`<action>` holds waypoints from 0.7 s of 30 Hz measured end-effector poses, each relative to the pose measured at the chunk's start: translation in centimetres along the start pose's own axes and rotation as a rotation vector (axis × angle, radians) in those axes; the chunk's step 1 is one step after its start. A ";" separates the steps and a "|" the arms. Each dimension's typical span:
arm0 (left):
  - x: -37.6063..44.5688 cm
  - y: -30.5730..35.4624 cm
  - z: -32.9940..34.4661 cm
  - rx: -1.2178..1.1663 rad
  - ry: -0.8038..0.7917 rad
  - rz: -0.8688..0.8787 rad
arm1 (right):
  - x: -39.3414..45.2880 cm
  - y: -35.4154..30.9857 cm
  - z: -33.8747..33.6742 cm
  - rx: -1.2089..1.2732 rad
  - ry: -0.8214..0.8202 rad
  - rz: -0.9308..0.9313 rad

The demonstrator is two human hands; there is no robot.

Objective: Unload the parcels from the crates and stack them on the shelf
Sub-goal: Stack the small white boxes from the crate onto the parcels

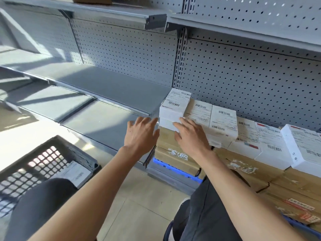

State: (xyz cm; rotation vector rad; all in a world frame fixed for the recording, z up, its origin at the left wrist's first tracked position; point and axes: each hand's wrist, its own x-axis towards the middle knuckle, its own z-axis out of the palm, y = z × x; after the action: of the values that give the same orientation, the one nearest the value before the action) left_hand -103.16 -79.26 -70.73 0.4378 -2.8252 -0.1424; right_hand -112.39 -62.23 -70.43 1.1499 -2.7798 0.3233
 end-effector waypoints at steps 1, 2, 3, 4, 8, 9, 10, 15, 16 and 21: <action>-0.9 -1.1 -0.3 0.005 -0.007 -0.025 | 0.2 -1.3 0.3 0.007 -0.015 -0.022; -1.8 -2.2 -0.6 0.011 -0.014 -0.054 | 0.4 -2.7 0.6 0.007 -0.030 -0.049; -2.7 -3.3 -0.9 0.019 -0.017 -0.086 | 0.6 -4.1 1.0 0.005 -0.042 -0.079; -3.7 -4.5 -1.2 0.028 -0.023 -0.118 | 0.8 -5.5 1.3 0.012 -0.053 -0.105; -8.0 -9.3 -2.2 0.058 -0.045 -0.242 | 1.4 -11.7 3.1 0.085 -0.099 -0.200; -9.1 -10.5 -2.3 0.064 -0.053 -0.274 | 1.6 -13.2 3.7 0.093 -0.110 -0.229; -10.1 -11.5 -2.5 0.071 -0.061 -0.308 | 1.7 -14.5 4.3 0.106 -0.127 -0.253; -14.5 -16.0 -2.4 0.063 -0.101 -0.478 | 2.8 -20.1 7.6 0.143 -0.216 -0.368; -15.2 -16.8 -2.2 0.049 -0.100 -0.513 | 3.1 -21.1 8.3 0.159 -0.242 -0.385; -17.6 -20.5 -1.3 -0.018 -0.102 -0.705 | 5.0 -26.0 12.1 0.207 -0.395 -0.460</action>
State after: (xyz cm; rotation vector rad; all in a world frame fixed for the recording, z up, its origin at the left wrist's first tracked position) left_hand -80.93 -93.40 -76.88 1.4338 -2.6251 -0.3331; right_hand -97.85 -86.45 -77.27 2.0502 -2.7093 0.3717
